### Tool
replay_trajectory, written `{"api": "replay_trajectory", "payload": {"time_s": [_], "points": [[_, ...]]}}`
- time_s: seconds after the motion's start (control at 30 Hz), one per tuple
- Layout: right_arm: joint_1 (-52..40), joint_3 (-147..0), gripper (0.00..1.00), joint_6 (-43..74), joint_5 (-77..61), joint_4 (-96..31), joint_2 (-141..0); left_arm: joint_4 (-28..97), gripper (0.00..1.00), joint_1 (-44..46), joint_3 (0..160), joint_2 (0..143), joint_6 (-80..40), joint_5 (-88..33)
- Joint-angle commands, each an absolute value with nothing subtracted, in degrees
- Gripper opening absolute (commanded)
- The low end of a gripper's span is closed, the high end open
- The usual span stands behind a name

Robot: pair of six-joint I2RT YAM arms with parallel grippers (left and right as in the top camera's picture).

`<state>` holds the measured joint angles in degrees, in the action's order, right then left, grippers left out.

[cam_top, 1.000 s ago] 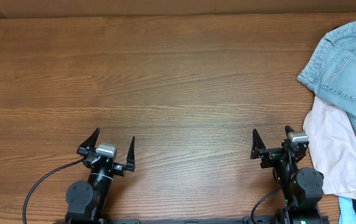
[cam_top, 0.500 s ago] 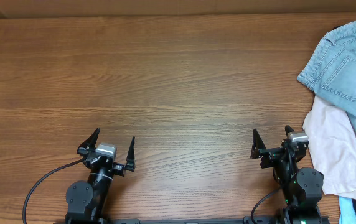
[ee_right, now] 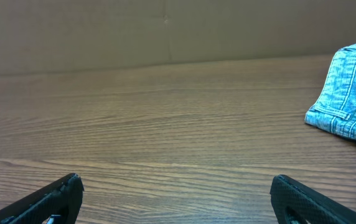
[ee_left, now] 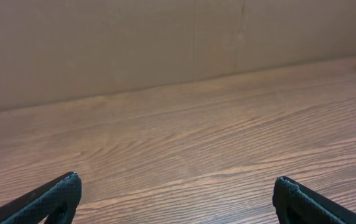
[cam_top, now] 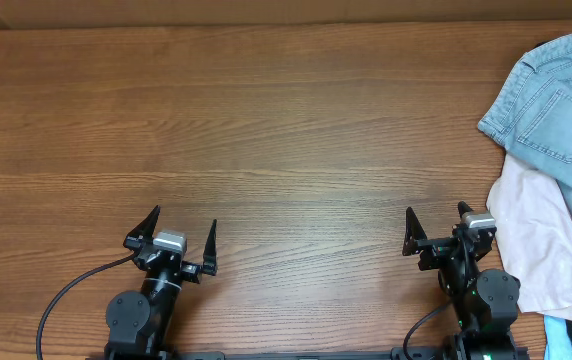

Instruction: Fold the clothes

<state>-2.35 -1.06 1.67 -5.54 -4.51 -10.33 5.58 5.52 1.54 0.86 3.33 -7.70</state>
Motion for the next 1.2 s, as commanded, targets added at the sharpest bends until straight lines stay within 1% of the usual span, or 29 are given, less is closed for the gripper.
{"api": "replay_trajectory", "payload": {"time_s": [0.0, 1.17], "points": [[-2.6, -0.5, 1.0, 1.5, -5.0, -4.3, -10.0, 5.5, 1.0, 5.3, 1.1, 0.4, 3.0, -7.1], [-2.6, -0.5, 1.0, 1.5, -5.0, -4.3, -10.0, 5.5, 1.0, 5.3, 1.1, 0.4, 3.8, -6.5]]}}
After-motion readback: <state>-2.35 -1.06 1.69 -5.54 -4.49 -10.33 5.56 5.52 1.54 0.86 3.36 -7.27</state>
